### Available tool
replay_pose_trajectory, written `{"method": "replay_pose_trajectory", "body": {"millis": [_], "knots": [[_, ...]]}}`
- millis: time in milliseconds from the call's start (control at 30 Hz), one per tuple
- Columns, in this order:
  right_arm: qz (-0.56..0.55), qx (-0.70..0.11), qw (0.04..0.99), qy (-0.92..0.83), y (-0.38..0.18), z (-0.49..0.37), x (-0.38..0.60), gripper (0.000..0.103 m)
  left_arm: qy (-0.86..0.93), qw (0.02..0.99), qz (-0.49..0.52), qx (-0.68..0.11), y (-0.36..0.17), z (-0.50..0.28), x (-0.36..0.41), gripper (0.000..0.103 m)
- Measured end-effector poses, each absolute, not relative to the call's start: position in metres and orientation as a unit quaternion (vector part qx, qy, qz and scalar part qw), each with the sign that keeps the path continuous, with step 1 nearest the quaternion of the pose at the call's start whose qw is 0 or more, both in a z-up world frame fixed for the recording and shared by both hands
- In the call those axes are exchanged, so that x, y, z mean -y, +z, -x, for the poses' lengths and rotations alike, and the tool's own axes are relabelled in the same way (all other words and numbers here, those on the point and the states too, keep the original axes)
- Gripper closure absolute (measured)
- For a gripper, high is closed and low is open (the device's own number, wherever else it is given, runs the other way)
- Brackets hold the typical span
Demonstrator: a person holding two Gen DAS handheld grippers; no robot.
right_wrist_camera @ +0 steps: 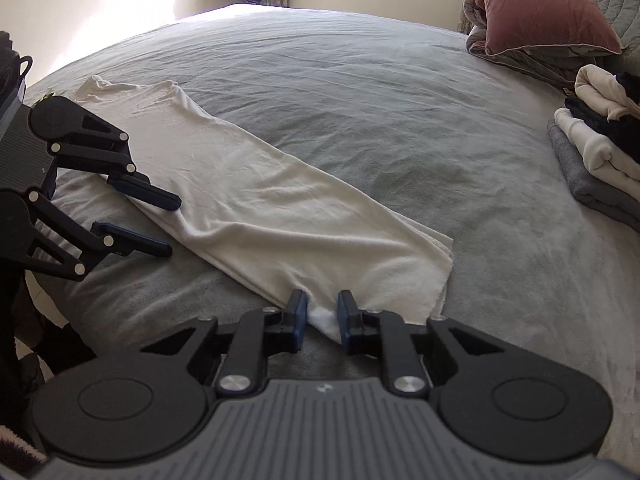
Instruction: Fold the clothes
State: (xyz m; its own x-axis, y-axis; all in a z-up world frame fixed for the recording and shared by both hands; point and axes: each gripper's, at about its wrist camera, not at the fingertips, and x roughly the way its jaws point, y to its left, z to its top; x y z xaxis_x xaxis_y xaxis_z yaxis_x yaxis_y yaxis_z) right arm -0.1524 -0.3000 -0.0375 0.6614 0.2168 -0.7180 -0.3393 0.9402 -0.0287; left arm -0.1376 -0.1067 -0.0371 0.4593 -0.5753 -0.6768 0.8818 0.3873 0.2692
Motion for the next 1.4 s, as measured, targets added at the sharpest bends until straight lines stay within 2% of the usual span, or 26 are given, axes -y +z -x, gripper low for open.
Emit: {"method": "replay_pose_trajectory", "body": {"millis": [67, 300, 400, 467, 500, 533, 567, 733, 867, 933, 1067, 1233, 1400], "knots": [[0.067, -0.376, 0.912, 0.148, -0.032, 0.155, 0.307, 0.102, -0.469, 0.79, -0.299, -0.26, -0.035, 0.131, 0.105, 0.07], [0.049, -0.403, 0.899, 0.163, -0.027, 0.161, 0.32, 0.101, -0.515, 0.76, -0.233, -0.322, -0.03, 0.108, 0.1, 0.068], [0.046, -0.401, 0.901, 0.158, -0.027, 0.164, 0.321, 0.089, -0.528, 0.754, -0.205, -0.331, -0.025, 0.103, 0.102, 0.067], [0.024, -0.389, 0.909, 0.149, -0.021, 0.166, 0.329, 0.087, -0.532, 0.758, -0.181, -0.331, -0.02, 0.098, 0.104, 0.064], [0.013, -0.382, 0.914, 0.138, -0.018, 0.166, 0.333, 0.077, -0.53, 0.762, -0.171, -0.33, -0.018, 0.094, 0.107, 0.062], [0.001, -0.377, 0.919, 0.119, -0.016, 0.165, 0.339, 0.06, -0.526, 0.767, -0.161, -0.329, -0.015, 0.091, 0.112, 0.062], [-0.011, -0.371, 0.923, 0.1, -0.015, 0.164, 0.344, 0.057, -0.52, 0.773, -0.157, -0.327, -0.014, 0.088, 0.117, 0.061], [-0.06, -0.382, 0.921, 0.048, -0.022, 0.153, 0.362, 0.057, -0.502, 0.785, -0.167, -0.321, -0.014, 0.081, 0.15, 0.061], [-0.093, -0.395, 0.913, 0.025, -0.03, 0.149, 0.373, 0.057, -0.496, 0.788, -0.191, -0.309, -0.016, 0.08, 0.179, 0.072], [-0.094, -0.398, 0.912, 0.027, -0.03, 0.151, 0.374, 0.057, -0.483, 0.8, -0.2, -0.295, -0.016, 0.077, 0.194, 0.072], [-0.095, -0.401, 0.911, 0.029, -0.03, 0.155, 0.374, 0.057, -0.478, 0.803, -0.202, -0.293, -0.019, 0.064, 0.22, 0.048], [-0.11, -0.401, 0.909, 0.024, -0.033, 0.156, 0.374, 0.055, -0.483, 0.79, -0.218, -0.309, -0.032, 0.054, 0.247, 0.048], [-0.136, -0.4, 0.906, 0.021, -0.037, 0.154, 0.379, 0.055, -0.483, 0.792, -0.185, -0.325, -0.038, 0.046, 0.26, 0.049]]}}
